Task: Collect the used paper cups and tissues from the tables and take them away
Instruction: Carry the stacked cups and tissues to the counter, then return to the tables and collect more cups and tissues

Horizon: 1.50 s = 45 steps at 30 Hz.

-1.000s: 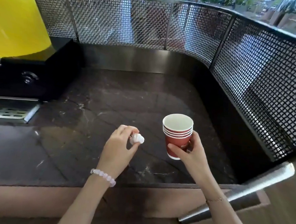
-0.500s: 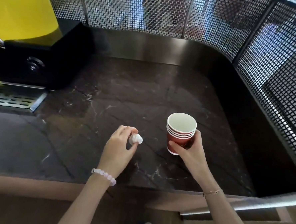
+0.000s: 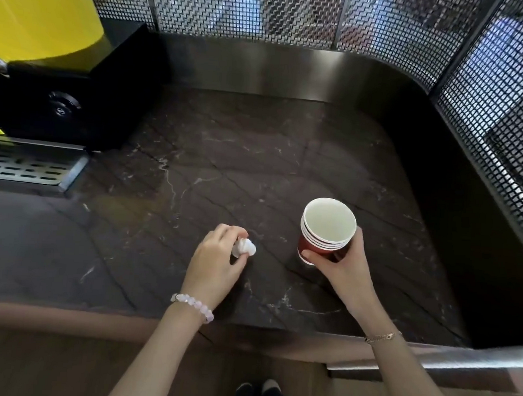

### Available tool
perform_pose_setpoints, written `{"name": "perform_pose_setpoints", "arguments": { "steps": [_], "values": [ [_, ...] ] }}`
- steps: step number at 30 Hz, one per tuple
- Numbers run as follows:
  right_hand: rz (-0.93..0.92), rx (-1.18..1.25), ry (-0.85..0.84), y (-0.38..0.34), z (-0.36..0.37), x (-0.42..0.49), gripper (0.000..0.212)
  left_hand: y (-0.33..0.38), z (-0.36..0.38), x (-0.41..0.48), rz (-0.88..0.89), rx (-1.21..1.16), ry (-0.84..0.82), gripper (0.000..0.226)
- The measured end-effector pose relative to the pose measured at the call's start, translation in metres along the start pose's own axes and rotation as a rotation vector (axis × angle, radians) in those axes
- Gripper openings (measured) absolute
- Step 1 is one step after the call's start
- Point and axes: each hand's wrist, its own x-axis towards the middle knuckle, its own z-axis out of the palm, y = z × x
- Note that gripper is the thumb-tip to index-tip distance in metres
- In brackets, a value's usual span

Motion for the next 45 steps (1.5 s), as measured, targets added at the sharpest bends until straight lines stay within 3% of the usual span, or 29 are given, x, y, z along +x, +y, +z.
{"name": "perform_pose_setpoints", "arguments": {
  "steps": [10,15,20,31,37,45],
  "values": [
    [0.020,-0.001,-0.030,0.003,-0.002,0.001,0.072,-0.005,0.007,-0.001,-0.027,0.090,-0.058,0.024],
    [0.017,-0.042,-0.080,0.000,-0.008,-0.001,0.079,-0.001,0.003,-0.003,-0.033,0.167,-0.101,0.040],
    [-0.030,-0.190,-0.145,-0.011,-0.032,-0.011,0.080,0.017,-0.013,0.000,0.025,0.197,-0.094,0.045],
    [-0.419,-0.714,0.213,-0.092,-0.081,-0.023,0.047,0.090,-0.057,0.028,0.294,0.360,0.221,0.046],
    [-0.617,-0.825,0.310,-0.114,-0.083,-0.036,0.054,0.117,-0.063,0.029,0.390,0.412,0.260,0.048],
    [-0.637,-0.880,0.401,-0.120,-0.088,-0.053,0.052,0.138,-0.068,0.027,0.494,0.391,0.246,0.048]
  ]
}}
